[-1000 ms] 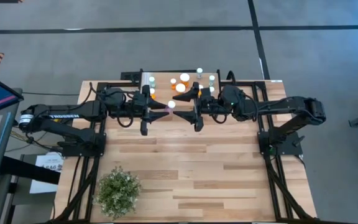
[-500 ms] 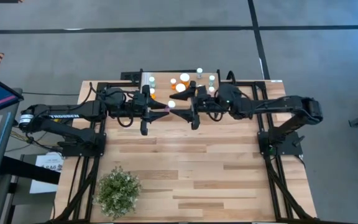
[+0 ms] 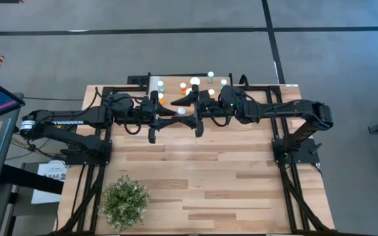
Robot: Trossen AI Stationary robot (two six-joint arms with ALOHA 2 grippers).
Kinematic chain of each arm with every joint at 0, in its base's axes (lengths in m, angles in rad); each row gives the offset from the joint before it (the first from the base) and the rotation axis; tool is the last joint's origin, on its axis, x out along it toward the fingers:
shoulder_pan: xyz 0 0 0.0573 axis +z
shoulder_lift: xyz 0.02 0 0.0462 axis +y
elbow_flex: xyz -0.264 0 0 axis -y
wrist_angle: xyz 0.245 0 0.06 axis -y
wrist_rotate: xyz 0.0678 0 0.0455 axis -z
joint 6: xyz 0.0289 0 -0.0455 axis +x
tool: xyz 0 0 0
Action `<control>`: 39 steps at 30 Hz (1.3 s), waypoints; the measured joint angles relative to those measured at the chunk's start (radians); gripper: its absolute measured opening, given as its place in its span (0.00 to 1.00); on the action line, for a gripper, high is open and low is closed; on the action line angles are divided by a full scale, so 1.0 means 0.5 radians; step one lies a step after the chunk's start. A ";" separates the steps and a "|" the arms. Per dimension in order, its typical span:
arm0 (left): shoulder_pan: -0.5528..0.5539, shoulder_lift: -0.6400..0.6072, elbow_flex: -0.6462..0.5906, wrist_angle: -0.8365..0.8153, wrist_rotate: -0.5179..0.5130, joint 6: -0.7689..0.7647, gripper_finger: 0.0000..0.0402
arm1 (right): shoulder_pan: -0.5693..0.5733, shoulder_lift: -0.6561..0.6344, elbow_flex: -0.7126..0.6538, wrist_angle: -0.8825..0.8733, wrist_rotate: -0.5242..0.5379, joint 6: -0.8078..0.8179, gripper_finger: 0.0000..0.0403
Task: Pick and place medicine bottles onto shelf by color
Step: Put the violet bottle on the shelf
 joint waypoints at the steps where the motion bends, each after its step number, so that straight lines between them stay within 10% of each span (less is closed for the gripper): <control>1: -0.001 0.000 0.000 0.002 0.000 0.001 0.23 | 0.001 0.002 0.000 -0.002 -0.005 0.000 0.71; 23: -0.001 -0.001 0.000 0.007 0.003 0.000 0.23 | -0.001 -0.011 -0.002 -0.127 -0.165 0.058 0.40; 39: -0.001 -0.001 0.003 0.006 -0.003 0.001 0.23 | -0.014 -0.133 -0.004 -0.330 -0.191 0.049 0.62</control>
